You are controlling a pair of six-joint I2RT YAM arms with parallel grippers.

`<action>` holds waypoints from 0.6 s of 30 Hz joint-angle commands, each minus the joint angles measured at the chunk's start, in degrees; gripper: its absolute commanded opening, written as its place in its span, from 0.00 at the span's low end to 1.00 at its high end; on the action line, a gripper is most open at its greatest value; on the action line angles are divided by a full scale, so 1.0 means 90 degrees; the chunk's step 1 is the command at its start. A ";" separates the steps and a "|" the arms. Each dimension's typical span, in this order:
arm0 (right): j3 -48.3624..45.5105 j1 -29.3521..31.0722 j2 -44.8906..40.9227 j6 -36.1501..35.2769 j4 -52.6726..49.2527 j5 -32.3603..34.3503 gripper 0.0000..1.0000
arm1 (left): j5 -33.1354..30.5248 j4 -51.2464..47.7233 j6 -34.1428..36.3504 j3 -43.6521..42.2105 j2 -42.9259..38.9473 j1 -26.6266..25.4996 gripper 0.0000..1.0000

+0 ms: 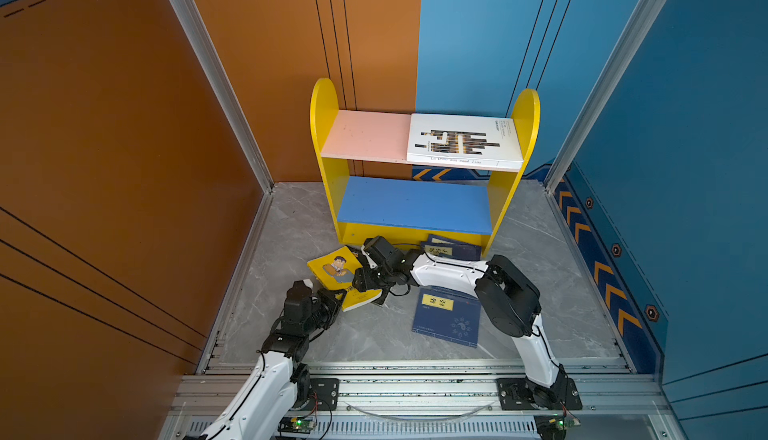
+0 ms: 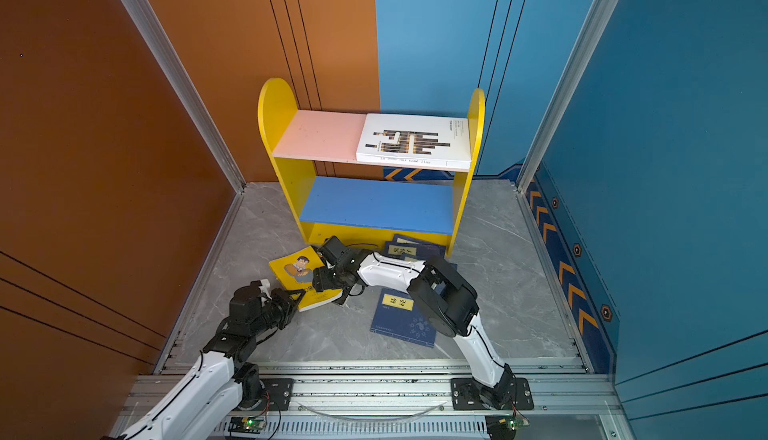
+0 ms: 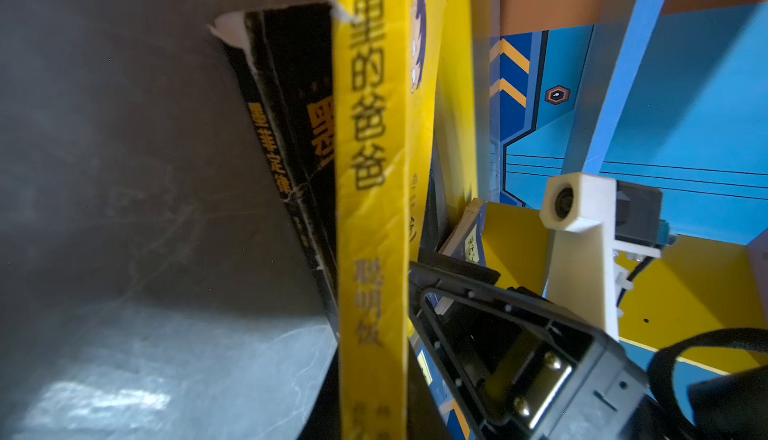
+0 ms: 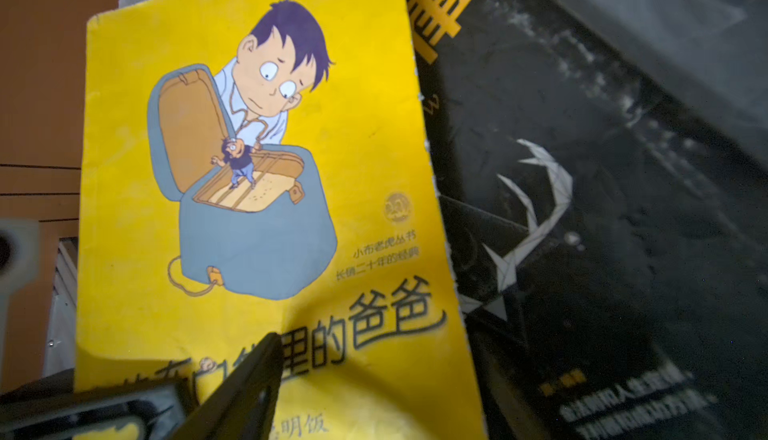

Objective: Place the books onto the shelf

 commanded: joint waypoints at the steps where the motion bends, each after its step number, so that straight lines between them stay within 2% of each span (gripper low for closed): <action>1: 0.0226 -0.0003 0.0016 0.0265 0.0097 -0.0434 0.72 | 0.0352 -0.0340 0.0330 0.0611 -0.0162 0.0043 0.05; 3: 0.0160 -0.0068 -0.0130 0.0341 0.0134 -0.0404 0.73 | 0.0374 -0.0753 0.0561 0.0946 -0.0216 0.0083 0.00; 11: -0.0246 -0.0465 -0.1183 0.0551 0.0197 -0.0229 0.77 | 0.0366 -0.2294 0.1407 0.2494 -0.0181 0.0239 0.00; 18: -0.0501 -0.0681 -0.2419 0.0519 -0.0462 0.0171 0.78 | 0.0416 -0.3741 0.2028 0.4223 0.0045 0.0286 0.00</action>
